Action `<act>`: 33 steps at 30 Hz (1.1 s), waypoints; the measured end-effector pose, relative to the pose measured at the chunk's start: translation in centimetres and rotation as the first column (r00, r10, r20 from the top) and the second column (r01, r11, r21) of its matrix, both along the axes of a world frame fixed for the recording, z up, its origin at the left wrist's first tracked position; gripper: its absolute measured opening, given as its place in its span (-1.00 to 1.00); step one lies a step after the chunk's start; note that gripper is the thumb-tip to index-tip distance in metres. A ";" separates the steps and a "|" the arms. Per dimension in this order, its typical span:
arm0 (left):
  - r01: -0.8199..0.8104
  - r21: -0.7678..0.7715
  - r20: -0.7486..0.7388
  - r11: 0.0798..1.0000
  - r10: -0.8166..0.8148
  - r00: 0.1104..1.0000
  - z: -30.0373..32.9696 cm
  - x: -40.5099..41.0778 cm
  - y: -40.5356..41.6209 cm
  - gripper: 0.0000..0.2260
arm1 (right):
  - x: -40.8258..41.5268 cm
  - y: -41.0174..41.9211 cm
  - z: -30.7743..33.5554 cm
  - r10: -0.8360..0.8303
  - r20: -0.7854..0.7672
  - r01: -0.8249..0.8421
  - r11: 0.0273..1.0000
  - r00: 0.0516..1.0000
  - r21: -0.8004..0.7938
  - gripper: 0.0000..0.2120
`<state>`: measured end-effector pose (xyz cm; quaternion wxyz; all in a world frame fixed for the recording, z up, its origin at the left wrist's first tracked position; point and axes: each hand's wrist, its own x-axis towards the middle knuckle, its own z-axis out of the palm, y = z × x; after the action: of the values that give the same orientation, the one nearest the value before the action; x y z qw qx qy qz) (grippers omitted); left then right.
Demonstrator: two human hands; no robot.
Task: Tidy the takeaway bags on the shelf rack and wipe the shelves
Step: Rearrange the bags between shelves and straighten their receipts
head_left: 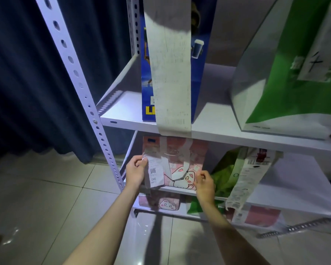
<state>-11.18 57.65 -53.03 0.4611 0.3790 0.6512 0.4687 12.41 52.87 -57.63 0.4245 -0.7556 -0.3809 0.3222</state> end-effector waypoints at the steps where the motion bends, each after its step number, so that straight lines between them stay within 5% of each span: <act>1: -0.010 -0.019 -0.042 1.000 0.009 0.999 0.2 0.2 -0.3 -0.89 | -0.1 -0.6 0.5 -0.009 0.022 0.009 1.000 1.000 0.005 -0.88; 7: -0.166 -0.184 -0.245 0.969 0.118 0.962 1.0 1.2 -5.1 -0.85 | 1.0 -6.5 3.8 0.092 0.050 -0.084 0.987 0.994 -0.140 -0.84; 12: -0.099 -0.342 -0.363 0.935 -0.034 0.931 2.8 3.4 -10.2 -0.78 | 4.7 -11.4 8.2 0.176 0.070 -0.158 0.964 0.982 -0.212 -0.78; 18: 0.215 -0.236 -0.221 0.948 -0.268 0.938 8.1 8.0 -13.9 -0.84 | 9.9 -15.3 12.7 0.262 0.211 -0.185 0.927 0.942 -0.326 -0.71; 23: 0.399 -0.152 -0.332 0.904 -0.427 0.841 13.0 11.1 -17.0 -0.87 | 12.8 -18.4 17.8 0.385 0.379 -0.238 0.894 0.841 -0.379 -0.73; 27: 0.431 -0.073 -0.419 0.899 -0.420 0.805 16.9 13.4 -20.2 -0.90 | 15.4 -21.5 22.1 0.393 0.347 -0.254 0.888 0.851 -0.383 -0.75; 33: 0.477 -0.029 -0.530 0.879 -0.418 0.738 23.1 15.8 -24.0 -0.88 | 17.5 -25.7 29.0 0.394 0.522 -0.242 0.910 0.757 -0.336 -0.86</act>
<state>4.59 33.63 -29.98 0.3448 0.6612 0.6143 0.2581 29.93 27.18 -28.59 0.1293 -0.7875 -0.5719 0.1898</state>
